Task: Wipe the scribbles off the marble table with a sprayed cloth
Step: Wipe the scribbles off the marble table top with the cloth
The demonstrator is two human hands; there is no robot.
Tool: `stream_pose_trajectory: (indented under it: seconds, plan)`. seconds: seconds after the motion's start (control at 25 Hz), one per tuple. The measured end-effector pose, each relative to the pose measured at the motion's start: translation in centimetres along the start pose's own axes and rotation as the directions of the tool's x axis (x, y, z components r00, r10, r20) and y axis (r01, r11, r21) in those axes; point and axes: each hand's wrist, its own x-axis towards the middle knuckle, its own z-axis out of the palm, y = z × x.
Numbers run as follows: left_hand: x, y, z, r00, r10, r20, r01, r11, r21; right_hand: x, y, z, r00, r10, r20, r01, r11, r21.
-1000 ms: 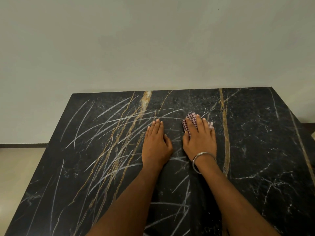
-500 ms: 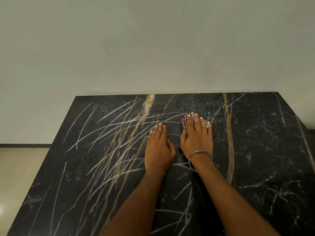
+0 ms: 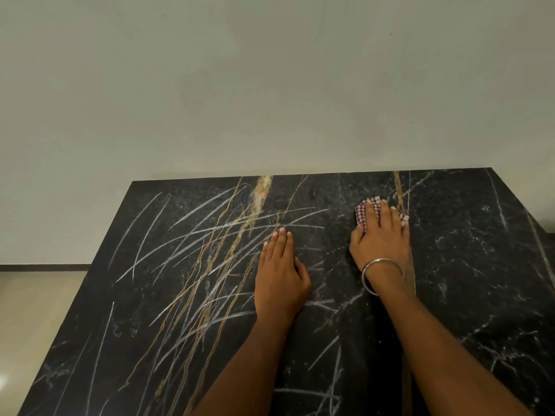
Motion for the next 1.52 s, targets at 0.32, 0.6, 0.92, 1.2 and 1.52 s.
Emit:
stream_pose_trajectory:
  seconds: [0.32,0.6,0.92,1.2,1.52]
  plan:
    - [0.1,0.0,-0.3,1.000,-0.007,0.020,0.007,1.000,-0.015,1.6,-1.1,0.6,0.989,-0.149,-0.005,0.149,0.989,0.006]
    - [0.1,0.0,0.0,1.000,-0.005,-0.017,0.004,1.000,-0.030,3.1,-1.6,0.7,1.000,-0.024,0.007,0.024,1.000,-0.012]
    - [0.2,0.0,-0.3,1.000,0.001,0.010,-0.001,0.999,-0.032,4.2,-2.4,1.1,0.982,-0.191,-0.007,0.191,0.982,0.014]
    - [0.1,-0.2,0.1,1.000,-0.002,-0.002,0.002,1.000,-0.016,7.2,-1.7,0.9,1.000,0.005,0.020,-0.005,1.000,0.030]
    - [0.2,0.0,-0.2,1.000,-0.015,0.023,0.016,0.999,-0.043,8.4,-3.8,1.7,0.979,-0.205,0.006,0.205,0.977,0.054]
